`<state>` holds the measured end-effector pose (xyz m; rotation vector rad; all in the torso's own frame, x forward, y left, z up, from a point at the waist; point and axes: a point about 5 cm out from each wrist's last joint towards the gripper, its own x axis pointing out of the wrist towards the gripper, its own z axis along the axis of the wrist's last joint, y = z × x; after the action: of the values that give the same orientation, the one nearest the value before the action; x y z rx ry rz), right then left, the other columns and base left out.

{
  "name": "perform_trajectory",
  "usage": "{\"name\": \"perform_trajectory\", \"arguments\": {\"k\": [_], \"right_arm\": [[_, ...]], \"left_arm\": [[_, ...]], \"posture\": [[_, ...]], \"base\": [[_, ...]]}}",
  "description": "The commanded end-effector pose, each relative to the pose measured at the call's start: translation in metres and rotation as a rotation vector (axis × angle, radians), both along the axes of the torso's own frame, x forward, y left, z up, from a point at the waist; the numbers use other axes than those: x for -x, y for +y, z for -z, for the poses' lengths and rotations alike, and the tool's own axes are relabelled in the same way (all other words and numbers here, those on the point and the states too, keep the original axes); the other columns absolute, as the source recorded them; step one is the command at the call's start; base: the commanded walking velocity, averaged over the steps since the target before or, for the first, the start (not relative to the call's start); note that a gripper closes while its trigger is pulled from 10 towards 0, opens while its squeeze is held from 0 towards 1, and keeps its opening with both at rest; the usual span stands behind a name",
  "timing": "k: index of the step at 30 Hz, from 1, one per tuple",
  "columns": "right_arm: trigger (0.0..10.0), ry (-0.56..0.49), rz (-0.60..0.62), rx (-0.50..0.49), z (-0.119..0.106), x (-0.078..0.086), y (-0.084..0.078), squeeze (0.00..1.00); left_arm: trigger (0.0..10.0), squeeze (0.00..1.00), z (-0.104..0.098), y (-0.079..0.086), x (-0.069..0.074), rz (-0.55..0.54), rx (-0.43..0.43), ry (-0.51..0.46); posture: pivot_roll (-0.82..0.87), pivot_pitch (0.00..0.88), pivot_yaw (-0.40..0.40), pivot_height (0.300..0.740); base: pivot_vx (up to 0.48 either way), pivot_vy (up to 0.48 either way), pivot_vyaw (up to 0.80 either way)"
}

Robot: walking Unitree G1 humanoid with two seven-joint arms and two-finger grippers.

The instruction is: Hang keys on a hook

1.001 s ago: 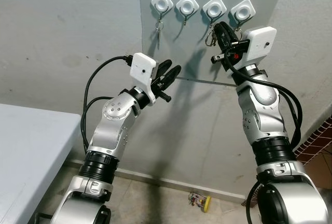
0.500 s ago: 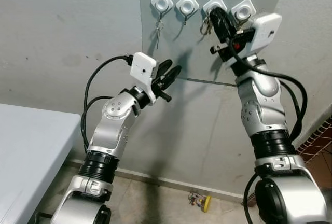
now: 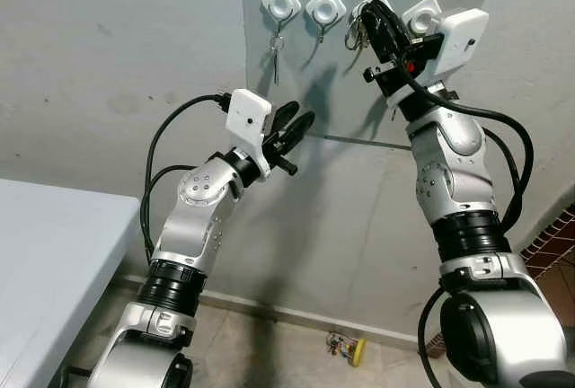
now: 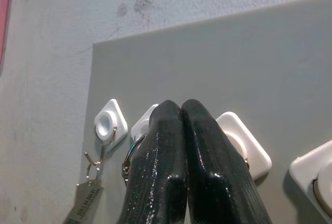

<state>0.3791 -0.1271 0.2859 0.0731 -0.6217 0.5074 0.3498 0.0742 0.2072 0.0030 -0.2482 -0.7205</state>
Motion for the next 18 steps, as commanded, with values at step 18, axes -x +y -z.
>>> {"name": "perform_trajectory", "arguments": {"k": [18], "right_arm": [[10.0, -0.014, 0.052, -0.005, -0.002, -0.004, -0.015, 0.00]], "left_arm": [[10.0, 0.00, -0.009, 0.000, 0.001, 0.008, -0.004, -0.025]], "posture": [[-0.08, 0.000, -0.006, 0.740]], "base": [[0.000, 0.000, 0.00]]}}
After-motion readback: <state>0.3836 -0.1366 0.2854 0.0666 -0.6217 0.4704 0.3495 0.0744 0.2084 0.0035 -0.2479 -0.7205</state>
